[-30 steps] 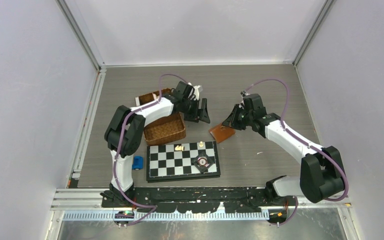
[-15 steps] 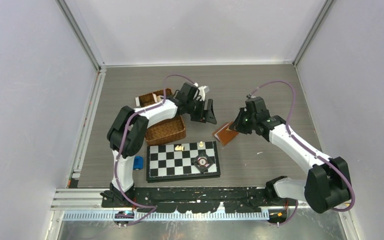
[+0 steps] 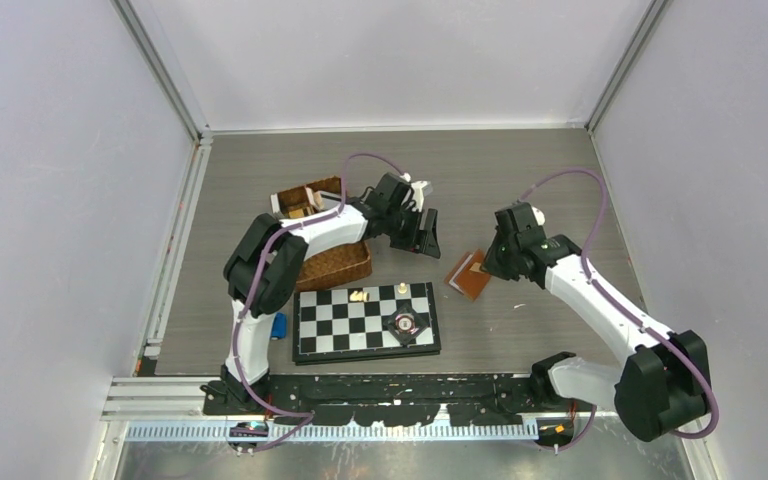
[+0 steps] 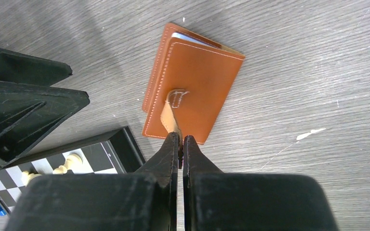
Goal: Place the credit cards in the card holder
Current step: Open the card holder at the center of the board.
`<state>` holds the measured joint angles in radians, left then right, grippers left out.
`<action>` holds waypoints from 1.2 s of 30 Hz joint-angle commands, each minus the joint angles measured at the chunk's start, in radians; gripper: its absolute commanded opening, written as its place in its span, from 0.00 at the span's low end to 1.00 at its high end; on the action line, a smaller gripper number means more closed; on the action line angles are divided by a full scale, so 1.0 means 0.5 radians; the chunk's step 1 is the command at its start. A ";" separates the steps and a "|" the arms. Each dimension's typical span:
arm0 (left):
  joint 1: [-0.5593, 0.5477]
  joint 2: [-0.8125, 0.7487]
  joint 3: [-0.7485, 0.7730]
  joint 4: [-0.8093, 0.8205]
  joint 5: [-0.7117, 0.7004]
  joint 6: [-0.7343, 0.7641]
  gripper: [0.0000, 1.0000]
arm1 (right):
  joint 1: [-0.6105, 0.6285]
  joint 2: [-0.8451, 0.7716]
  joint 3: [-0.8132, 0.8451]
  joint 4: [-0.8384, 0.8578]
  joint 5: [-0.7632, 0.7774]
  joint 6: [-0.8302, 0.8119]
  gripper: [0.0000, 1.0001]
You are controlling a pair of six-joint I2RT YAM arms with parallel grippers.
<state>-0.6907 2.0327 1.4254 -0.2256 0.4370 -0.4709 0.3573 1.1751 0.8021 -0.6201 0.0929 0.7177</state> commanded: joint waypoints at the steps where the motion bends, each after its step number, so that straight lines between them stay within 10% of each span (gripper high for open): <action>1: -0.003 -0.025 0.076 0.025 -0.063 0.013 0.65 | -0.006 -0.079 0.082 -0.008 0.048 -0.009 0.00; 19: 0.166 -0.534 -0.233 0.031 -0.175 0.000 0.60 | 0.196 0.601 0.681 0.549 -0.404 -0.136 0.00; 36: 0.166 -0.325 -0.078 -0.029 -0.191 0.040 0.58 | -0.130 0.498 0.120 0.547 -0.382 -0.140 0.00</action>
<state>-0.6003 1.8305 1.3266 -0.2436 0.3473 -0.4637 0.3008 1.4834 0.8940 -0.3824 -0.0792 0.6525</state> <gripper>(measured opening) 0.580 0.042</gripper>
